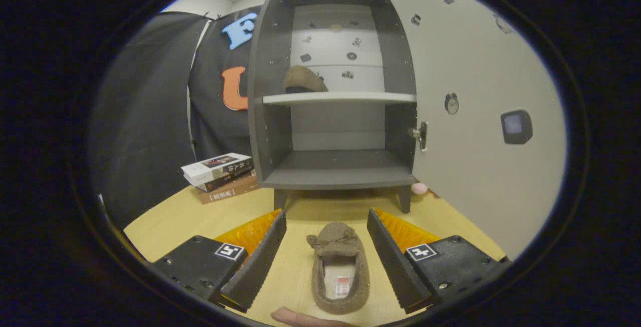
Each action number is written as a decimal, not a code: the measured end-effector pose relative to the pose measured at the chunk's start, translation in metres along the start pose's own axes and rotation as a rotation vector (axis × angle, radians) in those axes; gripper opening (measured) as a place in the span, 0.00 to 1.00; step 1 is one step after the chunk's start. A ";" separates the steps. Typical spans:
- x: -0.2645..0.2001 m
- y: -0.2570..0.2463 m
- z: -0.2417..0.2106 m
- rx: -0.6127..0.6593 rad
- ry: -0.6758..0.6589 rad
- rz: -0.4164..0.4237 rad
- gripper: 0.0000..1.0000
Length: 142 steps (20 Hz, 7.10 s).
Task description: Open the shoe cabinet door, grab the shoes and put them into the shoe cabinet, then close the shoe cabinet door.
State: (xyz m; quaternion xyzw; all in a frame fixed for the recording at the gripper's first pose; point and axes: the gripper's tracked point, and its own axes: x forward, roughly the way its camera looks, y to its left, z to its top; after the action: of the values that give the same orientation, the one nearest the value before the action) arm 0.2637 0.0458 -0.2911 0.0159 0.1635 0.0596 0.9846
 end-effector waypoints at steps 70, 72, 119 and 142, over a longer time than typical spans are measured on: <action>-0.024 0.051 0.462 -0.079 -0.296 0.067 0.13; 0.007 0.043 0.460 -0.069 -0.269 0.054 0.13; 0.046 0.043 0.351 -0.039 0.037 0.067 0.94; -0.404 -0.135 0.307 -0.144 -0.341 -0.024 1.00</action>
State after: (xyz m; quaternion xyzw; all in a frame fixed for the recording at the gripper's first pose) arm -0.0010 -0.1413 0.1220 -0.0465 -0.0105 0.0561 0.9973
